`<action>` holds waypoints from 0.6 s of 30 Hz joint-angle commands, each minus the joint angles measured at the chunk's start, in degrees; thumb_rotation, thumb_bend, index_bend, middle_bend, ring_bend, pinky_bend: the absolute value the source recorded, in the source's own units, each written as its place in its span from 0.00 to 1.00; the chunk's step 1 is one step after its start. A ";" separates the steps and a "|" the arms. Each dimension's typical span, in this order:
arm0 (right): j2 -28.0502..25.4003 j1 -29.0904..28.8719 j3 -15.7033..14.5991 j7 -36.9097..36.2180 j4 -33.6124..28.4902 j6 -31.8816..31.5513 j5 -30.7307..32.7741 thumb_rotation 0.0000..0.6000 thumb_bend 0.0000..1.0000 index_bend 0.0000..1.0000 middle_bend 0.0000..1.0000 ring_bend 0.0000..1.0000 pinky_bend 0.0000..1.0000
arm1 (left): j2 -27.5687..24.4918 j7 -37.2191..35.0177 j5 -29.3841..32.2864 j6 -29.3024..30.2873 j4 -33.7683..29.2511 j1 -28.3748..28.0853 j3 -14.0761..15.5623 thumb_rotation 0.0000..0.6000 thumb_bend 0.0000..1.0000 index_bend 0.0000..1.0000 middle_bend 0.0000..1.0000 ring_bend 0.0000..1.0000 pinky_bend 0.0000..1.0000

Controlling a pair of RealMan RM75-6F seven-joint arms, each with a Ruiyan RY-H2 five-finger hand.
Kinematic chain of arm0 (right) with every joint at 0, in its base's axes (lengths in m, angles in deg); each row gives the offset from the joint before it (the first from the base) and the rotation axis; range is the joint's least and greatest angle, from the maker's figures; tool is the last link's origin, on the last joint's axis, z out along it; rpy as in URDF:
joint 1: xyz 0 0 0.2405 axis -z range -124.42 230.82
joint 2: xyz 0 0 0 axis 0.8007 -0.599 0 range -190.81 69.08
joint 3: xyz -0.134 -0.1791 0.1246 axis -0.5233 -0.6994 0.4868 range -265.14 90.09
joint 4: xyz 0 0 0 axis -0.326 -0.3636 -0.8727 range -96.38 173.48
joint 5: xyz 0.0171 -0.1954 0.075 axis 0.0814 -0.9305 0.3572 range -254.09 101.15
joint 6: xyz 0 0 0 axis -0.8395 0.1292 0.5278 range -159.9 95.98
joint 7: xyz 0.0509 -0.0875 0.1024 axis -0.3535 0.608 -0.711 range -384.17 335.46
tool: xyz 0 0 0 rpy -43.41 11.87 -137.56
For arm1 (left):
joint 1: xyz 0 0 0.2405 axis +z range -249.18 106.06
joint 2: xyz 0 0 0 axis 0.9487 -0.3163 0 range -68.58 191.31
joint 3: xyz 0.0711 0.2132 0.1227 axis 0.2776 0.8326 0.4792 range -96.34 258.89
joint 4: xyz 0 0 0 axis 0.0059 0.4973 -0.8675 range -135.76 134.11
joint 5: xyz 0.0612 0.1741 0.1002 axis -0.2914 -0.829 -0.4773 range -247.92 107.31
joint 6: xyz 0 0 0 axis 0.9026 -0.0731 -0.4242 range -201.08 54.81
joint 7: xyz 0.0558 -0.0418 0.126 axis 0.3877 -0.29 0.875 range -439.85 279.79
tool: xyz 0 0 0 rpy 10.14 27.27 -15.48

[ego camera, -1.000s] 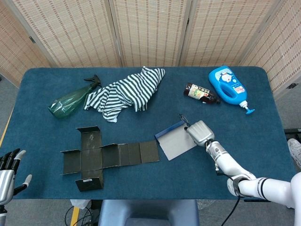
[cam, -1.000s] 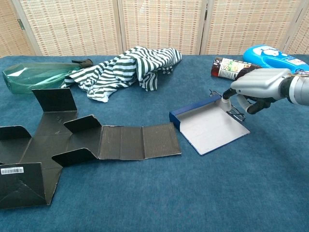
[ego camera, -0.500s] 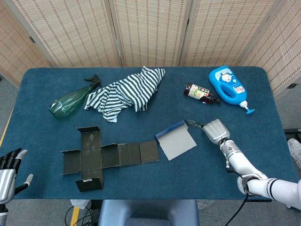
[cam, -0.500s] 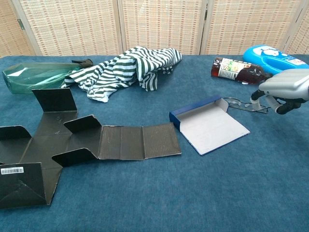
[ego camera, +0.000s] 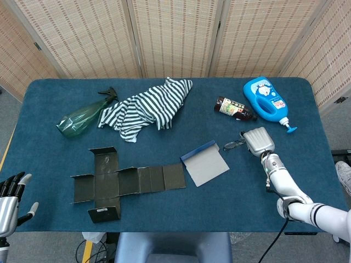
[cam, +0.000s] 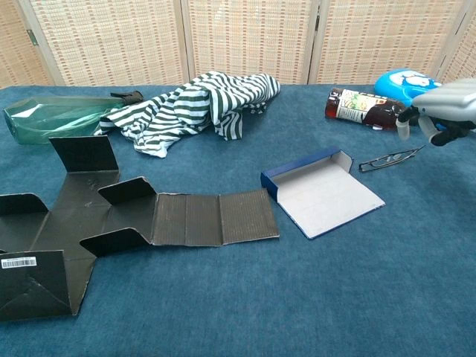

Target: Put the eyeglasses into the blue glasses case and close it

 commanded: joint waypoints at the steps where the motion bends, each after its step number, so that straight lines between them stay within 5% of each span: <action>1: 1.91 0.27 0.41 -0.01 2.12 -0.67 -1.51 1.00 0.25 0.33 0.84 0.92 0.92 | 0.04 0.06 -0.04 0.01 -0.07 0.00 0.02 1.00 0.32 0.17 0.14 0.15 0.19; 6: 5.07 -0.10 -0.12 1.26 7.10 0.62 -2.67 1.00 0.23 0.33 0.84 0.92 0.92 | -0.20 0.02 0.09 0.34 -0.34 0.29 0.08 1.00 0.32 0.17 0.14 0.15 0.19; 11: 7.93 0.19 -0.30 0.72 11.55 1.14 -4.35 1.00 0.08 0.34 0.85 0.93 0.92 | -0.45 0.03 0.29 0.51 -0.48 0.54 0.12 1.00 0.32 0.17 0.14 0.15 0.19; 18: 8.58 1.20 1.21 -2.66 11.78 -0.72 -7.01 1.00 0.01 0.35 0.84 0.92 0.92 | -0.54 -0.07 0.39 0.43 -0.54 0.54 0.09 1.00 0.32 0.17 0.14 0.15 0.19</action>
